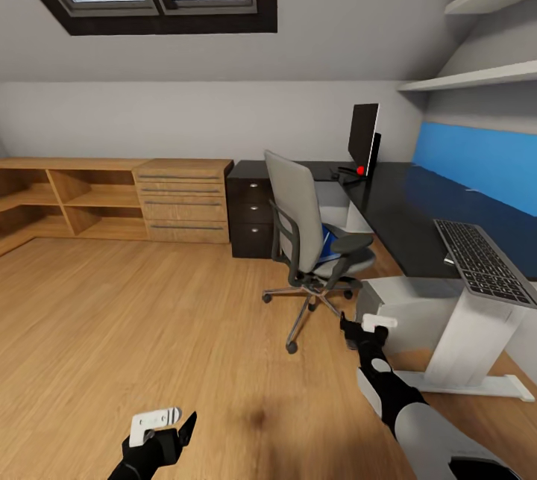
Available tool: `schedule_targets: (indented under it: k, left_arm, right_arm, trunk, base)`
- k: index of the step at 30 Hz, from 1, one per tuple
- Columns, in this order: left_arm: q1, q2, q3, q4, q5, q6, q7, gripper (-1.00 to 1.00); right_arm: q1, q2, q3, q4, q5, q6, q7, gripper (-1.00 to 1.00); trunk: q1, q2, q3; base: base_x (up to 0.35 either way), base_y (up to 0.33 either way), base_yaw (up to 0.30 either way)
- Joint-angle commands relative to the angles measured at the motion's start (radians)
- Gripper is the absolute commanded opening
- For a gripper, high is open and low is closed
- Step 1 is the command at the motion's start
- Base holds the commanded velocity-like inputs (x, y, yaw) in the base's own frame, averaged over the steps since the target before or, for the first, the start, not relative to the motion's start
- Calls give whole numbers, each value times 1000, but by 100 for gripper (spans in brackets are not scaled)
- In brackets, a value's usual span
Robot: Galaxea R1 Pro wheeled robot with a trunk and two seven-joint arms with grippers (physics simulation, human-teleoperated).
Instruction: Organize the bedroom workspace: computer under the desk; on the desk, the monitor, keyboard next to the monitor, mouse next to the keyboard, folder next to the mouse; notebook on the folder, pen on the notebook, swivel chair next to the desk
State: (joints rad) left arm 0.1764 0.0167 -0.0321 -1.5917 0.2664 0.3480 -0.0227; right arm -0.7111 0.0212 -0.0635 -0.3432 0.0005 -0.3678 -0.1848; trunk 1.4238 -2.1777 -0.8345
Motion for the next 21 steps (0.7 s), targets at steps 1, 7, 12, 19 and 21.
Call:
schedule_targets:
  k: [1,7,12,19,21]
  left_arm:
    - [0,0,0,1,7,5,0,100]
    - [6,-22,7,-20,15,-10,0,100]
    - [6,-8,24,-26,13,-24,-5,100]
    - [6,3,34,-19,13,-63,-4,100]
    - [6,3,34,-19,13,-75,-3,100]
  right_arm:
    - [0,1,-6,-19,0,-3,2,100]
    - [-22,23,13,-59,-3,27,0,100]
    - [-12,13,10,-43,-5,19,3,100]
    - [27,2,10,-19,-5,16,3,100]
    - [28,1,10,-19,-5,15,3,100]
  trunk:
    - [0,0,-1]
    - [0,0,-1]
    - [0,0,-1]
    - [23,-42,-20]
    - [31,-56,-26]
  base:
    - [0,0,0]
    - [0,0,0]
    - [0,0,0]
    - [0,0,0]
    - [0,0,0]
